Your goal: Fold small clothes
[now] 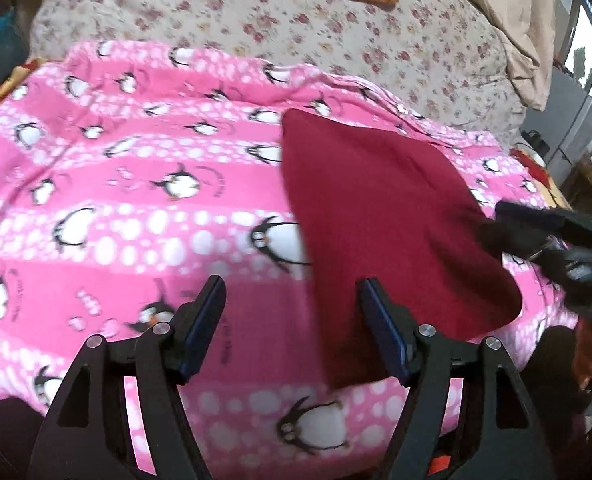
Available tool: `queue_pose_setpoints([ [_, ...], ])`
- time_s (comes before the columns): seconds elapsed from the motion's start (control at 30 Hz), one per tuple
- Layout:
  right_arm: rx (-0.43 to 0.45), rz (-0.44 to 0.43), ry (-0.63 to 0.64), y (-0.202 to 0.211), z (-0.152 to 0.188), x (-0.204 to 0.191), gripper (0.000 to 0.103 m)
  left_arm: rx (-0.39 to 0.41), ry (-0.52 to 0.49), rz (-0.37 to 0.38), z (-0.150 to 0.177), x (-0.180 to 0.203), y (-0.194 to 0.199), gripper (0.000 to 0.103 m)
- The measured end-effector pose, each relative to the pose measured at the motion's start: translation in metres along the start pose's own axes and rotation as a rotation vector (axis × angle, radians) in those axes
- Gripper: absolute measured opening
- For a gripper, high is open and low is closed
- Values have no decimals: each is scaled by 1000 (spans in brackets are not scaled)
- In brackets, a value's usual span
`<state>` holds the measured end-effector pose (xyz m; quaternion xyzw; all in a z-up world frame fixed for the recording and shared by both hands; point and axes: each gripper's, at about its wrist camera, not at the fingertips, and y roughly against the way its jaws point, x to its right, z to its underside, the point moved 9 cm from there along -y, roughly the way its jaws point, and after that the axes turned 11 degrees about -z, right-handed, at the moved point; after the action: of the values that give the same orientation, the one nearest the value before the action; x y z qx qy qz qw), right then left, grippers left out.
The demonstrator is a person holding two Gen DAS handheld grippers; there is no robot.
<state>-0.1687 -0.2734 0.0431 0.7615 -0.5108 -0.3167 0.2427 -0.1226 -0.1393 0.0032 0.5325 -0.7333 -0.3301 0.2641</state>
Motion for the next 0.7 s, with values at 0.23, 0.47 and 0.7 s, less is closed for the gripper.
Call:
queue_pose_setpoints([
  [0.23,-144,170,-9,-38,48,27,52,55,18,-72,8,-22,17,71],
  [0.47,-124,142,-54,-21,47,15,52,99,-15,-71,10,-10,34,71],
  [0.7,-51,82,-218,-8,44,15,58,157,-45,-72,11,4,54,71],
])
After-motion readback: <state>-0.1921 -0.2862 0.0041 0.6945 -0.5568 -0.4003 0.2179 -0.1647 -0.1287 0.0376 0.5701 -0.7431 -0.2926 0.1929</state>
